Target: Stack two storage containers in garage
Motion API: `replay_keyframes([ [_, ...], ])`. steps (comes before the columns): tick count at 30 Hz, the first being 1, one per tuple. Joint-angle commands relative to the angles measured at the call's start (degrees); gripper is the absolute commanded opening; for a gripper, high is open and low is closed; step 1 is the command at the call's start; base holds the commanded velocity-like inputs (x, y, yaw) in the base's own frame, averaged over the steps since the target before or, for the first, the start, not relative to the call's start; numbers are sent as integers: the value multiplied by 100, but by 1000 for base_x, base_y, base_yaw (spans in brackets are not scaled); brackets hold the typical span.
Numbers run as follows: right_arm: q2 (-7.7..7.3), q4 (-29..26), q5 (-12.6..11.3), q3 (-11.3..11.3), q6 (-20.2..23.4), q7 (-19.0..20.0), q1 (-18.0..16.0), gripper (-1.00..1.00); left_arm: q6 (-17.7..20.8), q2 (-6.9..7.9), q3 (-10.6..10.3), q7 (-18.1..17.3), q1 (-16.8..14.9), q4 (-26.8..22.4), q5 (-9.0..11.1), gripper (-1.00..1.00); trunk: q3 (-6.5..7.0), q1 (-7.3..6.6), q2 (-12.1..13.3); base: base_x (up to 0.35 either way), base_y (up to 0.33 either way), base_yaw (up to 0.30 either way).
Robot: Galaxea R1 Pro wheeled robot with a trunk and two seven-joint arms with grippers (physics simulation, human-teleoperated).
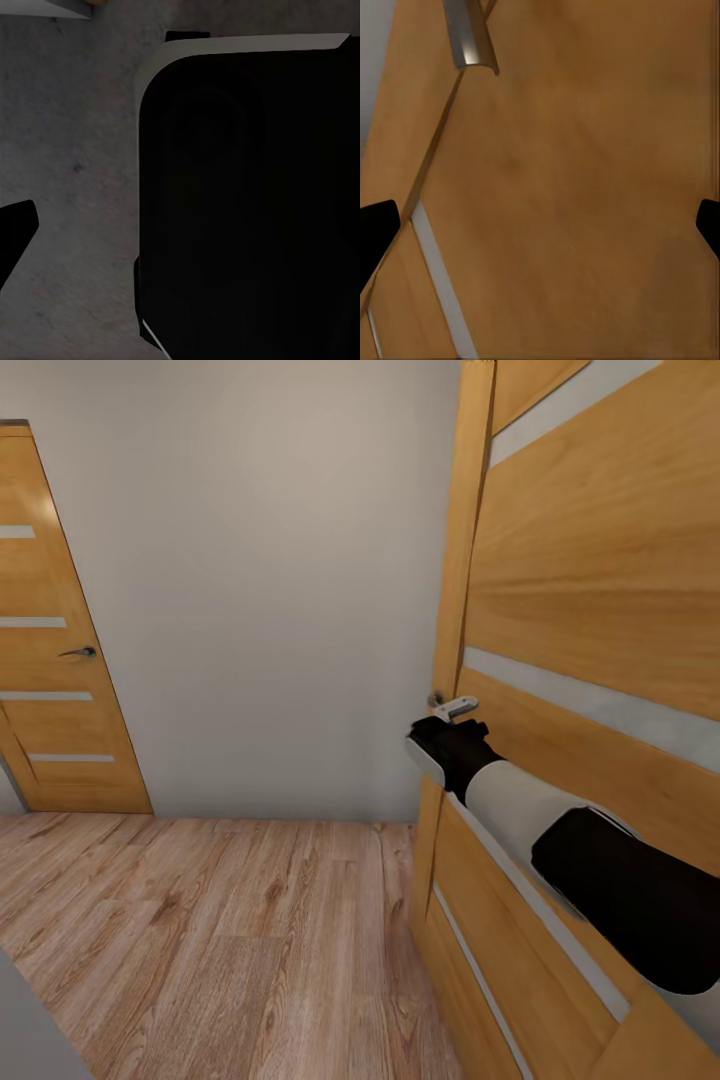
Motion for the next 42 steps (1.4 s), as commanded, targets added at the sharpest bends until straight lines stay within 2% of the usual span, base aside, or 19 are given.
replay_keyframes([
  [1, -45, -2, 26, 57, 89, -42, -21, 100, -5, -1, 8, 9, 2, -8, 7, 100, -5, 0, -3, 0, 0, 0],
  [8, -137, -1, 28, 57, 97, -42, -44, 100, -5, -1, 8, 10, 2, -8, 7, 100, -5, 0, -3, 0, 0, 0],
  [23, -143, -1, 23, 51, 98, -42, -71, 100, -5, -1, 8, 9, 2, -8, 7, 100, -5, 0, -3, 0, 0, 0],
  [33, -57, -4, 20, 41, 89, -42, -72, 100, -5, -1, -1, 9, 2, -8, -1, 100, -5, 0, -3, 14, 0, 0],
  [37, 36, -7, 20, 46, 89, -42, -72, 100, -11, -1, -14, -31, 2, -7, -18, 100, -5, 0, -3, 238, 0, 0],
  [42, 74, -10, 22, 48, 96, -44, -72, 100, -8, -1, -18, -43, 2, -6, -27, 100, -5, 0, -3, 243, 0, 0],
])
